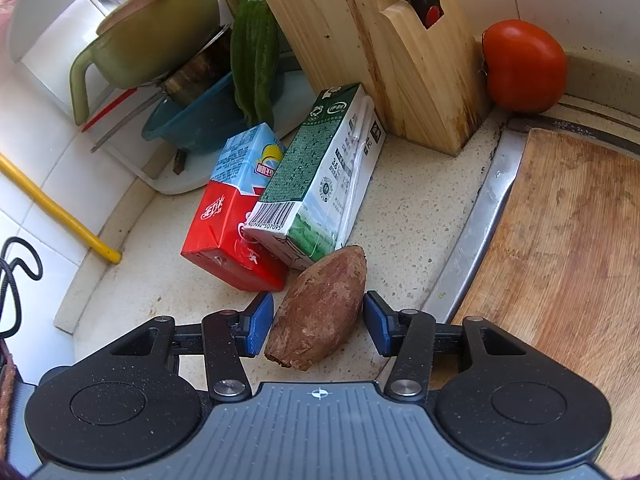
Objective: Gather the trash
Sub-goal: 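Lift the orange peel with the left gripper while the right straddles the sweet potato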
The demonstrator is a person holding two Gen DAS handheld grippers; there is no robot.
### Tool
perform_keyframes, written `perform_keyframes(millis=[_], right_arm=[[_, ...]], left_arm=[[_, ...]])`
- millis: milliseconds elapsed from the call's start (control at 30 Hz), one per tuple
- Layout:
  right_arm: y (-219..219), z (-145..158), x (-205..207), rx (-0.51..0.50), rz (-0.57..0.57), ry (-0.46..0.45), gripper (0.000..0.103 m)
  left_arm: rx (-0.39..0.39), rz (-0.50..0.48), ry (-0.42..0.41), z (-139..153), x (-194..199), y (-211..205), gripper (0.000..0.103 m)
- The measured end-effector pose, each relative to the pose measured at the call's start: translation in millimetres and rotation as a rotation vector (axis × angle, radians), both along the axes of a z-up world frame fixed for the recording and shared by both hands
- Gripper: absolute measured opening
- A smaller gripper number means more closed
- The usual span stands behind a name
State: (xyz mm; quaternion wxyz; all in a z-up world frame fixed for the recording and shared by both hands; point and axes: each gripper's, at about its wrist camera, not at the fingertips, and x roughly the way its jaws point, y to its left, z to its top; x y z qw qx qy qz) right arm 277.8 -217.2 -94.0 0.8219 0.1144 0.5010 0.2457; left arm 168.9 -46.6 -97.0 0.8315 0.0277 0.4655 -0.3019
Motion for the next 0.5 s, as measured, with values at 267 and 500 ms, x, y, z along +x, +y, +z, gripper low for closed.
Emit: perform_keyframes(millis=[267,500], right_arm=[[-2,4,-7,0.000,-0.001,-0.013,0.051],[11,6,-14,-0.027,0.032,-0.028,0.050]], left_arm=[[-0.098,0.143,0.032,-1,-1,22,0.014],[-0.187,0.273,0.049,7,-20,63,0.014]])
